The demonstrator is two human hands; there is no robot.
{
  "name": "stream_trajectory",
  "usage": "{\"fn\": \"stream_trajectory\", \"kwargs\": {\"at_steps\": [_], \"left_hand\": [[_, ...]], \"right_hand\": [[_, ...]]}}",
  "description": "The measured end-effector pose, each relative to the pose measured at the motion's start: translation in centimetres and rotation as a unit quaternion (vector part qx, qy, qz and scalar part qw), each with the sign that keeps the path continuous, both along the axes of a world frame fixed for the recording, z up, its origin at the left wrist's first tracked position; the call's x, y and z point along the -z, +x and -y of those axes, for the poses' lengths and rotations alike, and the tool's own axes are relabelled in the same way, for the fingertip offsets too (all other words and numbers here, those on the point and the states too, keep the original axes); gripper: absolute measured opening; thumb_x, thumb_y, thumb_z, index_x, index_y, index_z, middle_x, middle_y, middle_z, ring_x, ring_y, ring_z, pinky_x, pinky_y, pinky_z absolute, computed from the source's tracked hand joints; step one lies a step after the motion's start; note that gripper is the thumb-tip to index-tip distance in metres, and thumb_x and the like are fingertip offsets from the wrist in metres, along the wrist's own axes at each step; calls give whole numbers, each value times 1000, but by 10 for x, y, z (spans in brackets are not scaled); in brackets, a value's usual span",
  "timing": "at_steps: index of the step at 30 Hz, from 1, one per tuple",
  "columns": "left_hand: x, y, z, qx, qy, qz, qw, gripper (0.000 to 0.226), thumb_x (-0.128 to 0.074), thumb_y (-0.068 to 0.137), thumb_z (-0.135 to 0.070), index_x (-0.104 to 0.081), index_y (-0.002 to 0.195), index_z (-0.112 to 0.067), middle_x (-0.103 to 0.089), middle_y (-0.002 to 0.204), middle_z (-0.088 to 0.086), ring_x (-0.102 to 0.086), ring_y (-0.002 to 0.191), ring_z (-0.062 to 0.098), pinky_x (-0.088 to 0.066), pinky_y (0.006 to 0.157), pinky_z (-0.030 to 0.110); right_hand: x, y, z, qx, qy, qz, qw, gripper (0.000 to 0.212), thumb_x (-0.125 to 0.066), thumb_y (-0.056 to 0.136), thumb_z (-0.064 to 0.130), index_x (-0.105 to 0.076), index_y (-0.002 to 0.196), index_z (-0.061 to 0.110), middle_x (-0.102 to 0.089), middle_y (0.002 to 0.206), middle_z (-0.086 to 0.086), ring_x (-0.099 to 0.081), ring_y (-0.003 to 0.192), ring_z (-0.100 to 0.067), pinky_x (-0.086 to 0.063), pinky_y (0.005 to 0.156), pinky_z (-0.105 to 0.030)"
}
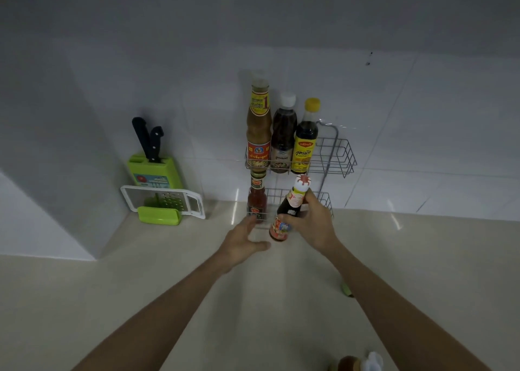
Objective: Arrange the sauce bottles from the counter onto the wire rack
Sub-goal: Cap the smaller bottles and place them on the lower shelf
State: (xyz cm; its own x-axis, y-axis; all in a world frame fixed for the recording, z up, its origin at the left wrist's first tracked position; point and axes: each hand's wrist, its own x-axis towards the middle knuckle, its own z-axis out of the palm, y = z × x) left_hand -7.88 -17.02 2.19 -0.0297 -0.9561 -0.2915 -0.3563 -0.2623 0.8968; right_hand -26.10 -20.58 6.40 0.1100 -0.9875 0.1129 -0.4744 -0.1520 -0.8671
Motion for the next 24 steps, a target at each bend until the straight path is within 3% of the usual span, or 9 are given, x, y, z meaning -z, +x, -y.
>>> {"fn": "stream_trajectory", "kwargs": {"at_steps": [3, 8, 10, 13, 16, 17, 20, 22, 24], "left_hand": [[-4, 10, 36, -26, -5, 40, 999, 89, -76, 79, -16, -24, 151, -16, -34, 156, 3, -33, 142, 20, -28, 106, 22], [1, 19, 80, -16, 65, 63, 996, 106, -76, 80, -20, -2, 155, -20, -20, 161, 7, -24, 146, 27, -29, 111, 33], [5, 21, 88, -13, 87, 52, 995, 108, -76, 80, -16, 2, 155, -22, -18, 162, 7, -23, 146, 28, -30, 109, 32], [10, 21, 96, -7, 95, 49, 994, 106, -73, 80, -11, 1, 155, -23, -18, 162, 5, -24, 146, 26, -30, 102, 27], [13, 18, 98, 10, 87, 31, 996, 98, -72, 77, -6, -13, 153, -22, -29, 156, 2, -32, 140, 21, -32, 100, 26], [15, 18, 97, 13, 82, 22, 996, 96, -71, 71, -7, -20, 151, -23, -38, 149, 1, -38, 136, 20, -35, 100, 27], [27, 20, 99, 10, 63, -7, 998, 92, -64, 57, -10, -34, 143, -24, -54, 131, -4, -49, 128, 18, -44, 101, 33], [30, 22, 101, 10, 59, -23, 998, 91, -63, 57, -8, -35, 142, -23, -56, 130, -5, -51, 126, 17, -45, 103, 37], [29, 21, 101, 17, 59, -31, 998, 92, -63, 57, -6, -34, 143, -21, -55, 131, -3, -52, 123, 16, -45, 104, 40]], "right_hand": [[15, 5, 25, 12, 27, 39, 999, 46, -80, 71, -1, -54, 105, 18, -62, 88, 12, -59, 81, 2, -48, 65, -5], [53, 17, 55, 36, 7, 16, 999, 39, -77, 71, 10, -55, 97, 29, -69, 91, 6, -66, 88, -15, -57, 77, -43], [63, 22, 64, 50, 4, 9, 999, 37, -76, 72, 12, -54, 96, 29, -68, 89, 8, -65, 85, -14, -56, 75, -44], [67, 29, 75, 52, 16, -8, 998, 38, -76, 72, 13, -54, 102, 24, -68, 92, 7, -64, 85, -13, -56, 72, -36], [67, 30, 88, 38, 36, -36, 998, 48, -74, 75, 8, -53, 118, 16, -64, 96, 6, -58, 87, -10, -42, 62, -7], [67, 30, 91, 32, 40, -49, 997, 50, -74, 76, 8, -52, 121, 15, -63, 97, 5, -57, 88, -10, -37, 60, -5], [69, 35, 100, 14, 50, -90, 995, 50, -76, 75, 11, -50, 119, 14, -68, 108, -2, -63, 95, -17, -47, 68, -21], [72, 37, 104, 7, 54, -107, 993, 50, -77, 74, 13, -49, 115, 14, -69, 110, -6, -65, 99, -24, -54, 78, -36], [74, 38, 105, 5, 57, -113, 992, 50, -77, 73, 11, -49, 115, 12, -68, 109, -8, -65, 98, -26, -55, 81, -40]]}}
